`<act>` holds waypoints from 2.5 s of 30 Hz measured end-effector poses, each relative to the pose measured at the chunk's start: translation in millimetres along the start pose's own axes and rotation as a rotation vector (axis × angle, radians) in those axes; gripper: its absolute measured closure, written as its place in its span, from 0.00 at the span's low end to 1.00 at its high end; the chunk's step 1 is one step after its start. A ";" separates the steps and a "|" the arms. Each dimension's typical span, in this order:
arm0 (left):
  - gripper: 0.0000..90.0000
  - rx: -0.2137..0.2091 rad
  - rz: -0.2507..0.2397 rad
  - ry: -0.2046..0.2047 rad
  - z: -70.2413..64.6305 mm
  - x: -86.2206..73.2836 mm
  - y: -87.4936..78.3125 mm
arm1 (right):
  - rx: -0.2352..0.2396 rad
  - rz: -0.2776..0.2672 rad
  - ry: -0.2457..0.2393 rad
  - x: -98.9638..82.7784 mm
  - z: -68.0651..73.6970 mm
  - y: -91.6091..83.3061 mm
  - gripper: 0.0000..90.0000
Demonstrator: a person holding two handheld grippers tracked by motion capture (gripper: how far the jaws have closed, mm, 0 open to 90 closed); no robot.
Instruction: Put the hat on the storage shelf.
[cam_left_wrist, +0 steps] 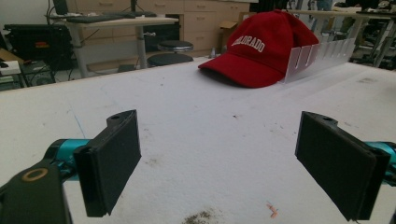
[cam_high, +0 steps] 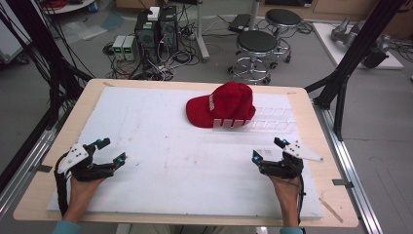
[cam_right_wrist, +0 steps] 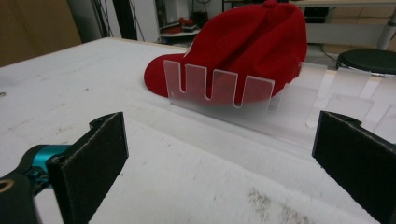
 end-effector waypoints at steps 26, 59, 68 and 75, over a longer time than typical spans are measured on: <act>0.16 -0.003 -0.007 -0.008 0.9 0.2 -0.9 | 0.068 0.125 -0.082 94.4 -49.1 69.1 0.03; 0.16 -0.008 -0.008 -0.007 0.5 0.2 -0.9 | 0.064 0.367 -0.063 95.5 -76.6 157.1 0.05; 0.16 -0.009 -0.008 -0.006 0.5 0.1 -1.0 | 0.064 0.419 -0.042 80.0 -82.2 167.3 0.27; 0.16 -0.009 -0.011 -0.011 0.6 0.2 -0.9 | 0.022 0.433 0.020 73.9 -87.6 169.6 0.38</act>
Point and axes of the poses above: each handheld gripper's, and its own axes: y roughly forward along the jaws, x roughly out of its top, z roughly to its left, the point moved 4 cm from there along y, roughly forward along the jaws, and after that the axes turned 6 degrees about -z, right-handed, at the moved point
